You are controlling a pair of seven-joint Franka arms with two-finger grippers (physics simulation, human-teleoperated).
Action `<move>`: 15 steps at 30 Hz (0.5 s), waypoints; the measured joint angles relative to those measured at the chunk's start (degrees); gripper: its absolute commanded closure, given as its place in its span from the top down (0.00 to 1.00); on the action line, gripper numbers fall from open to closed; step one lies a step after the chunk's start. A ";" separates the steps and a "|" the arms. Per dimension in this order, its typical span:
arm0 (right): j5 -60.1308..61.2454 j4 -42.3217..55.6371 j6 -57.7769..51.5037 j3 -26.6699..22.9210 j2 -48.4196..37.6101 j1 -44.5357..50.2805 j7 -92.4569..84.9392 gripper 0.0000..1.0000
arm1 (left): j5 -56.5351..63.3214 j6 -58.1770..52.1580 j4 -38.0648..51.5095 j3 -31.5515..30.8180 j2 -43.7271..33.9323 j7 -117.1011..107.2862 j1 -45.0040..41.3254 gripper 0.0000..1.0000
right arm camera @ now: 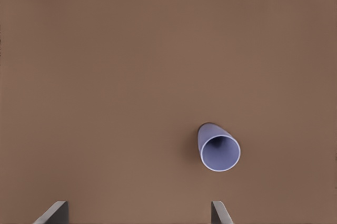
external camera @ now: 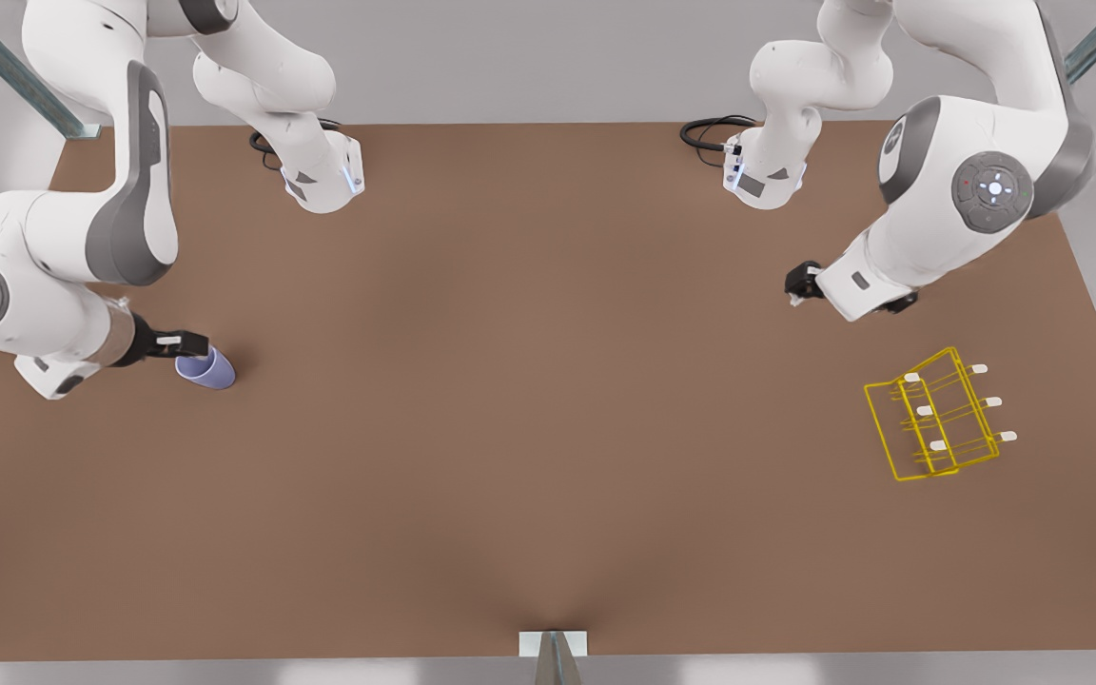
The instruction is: Place the cup on the cup holder
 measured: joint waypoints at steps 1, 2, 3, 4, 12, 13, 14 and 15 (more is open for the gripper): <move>-0.02 -0.06 1.16 0.00 0.02 -0.01 -0.21 1.00 | -0.02 1.04 0.01 -0.07 0.20 -0.12 0.10 1.00; -0.05 -0.28 2.17 0.00 0.02 -0.05 -0.41 1.00 | -0.04 1.92 0.36 -0.10 0.56 -0.24 0.59 1.00; -0.07 -0.61 3.02 0.00 0.01 -0.19 -0.59 1.00 | -0.05 2.66 0.65 -0.28 0.76 -0.35 1.48 1.00; -0.09 -0.94 3.77 0.00 0.00 -0.45 -0.76 1.00 | 0.03 3.20 0.77 -0.41 1.16 -0.43 2.31 1.00; 1.73 -11.15 9.34 0.00 -3.89 -1.11 -1.81 1.00 | 4.04 6.80 1.04 0.01 1.78 -1.02 2.72 1.00; 1.93 -14.50 10.57 0.00 -5.47 -1.08 -1.91 1.00 | 4.55 7.34 1.04 0.08 1.81 -1.06 2.75 1.00; 2.10 -16.98 11.87 -0.02 -6.07 -1.02 -2.00 1.00 | 4.92 7.79 1.00 0.12 1.86 -1.09 2.81 1.00; 2.23 -19.34 13.42 -0.05 -6.35 -1.10 -2.09 1.00 | 5.11 8.18 0.97 0.11 1.93 -1.12 2.91 1.00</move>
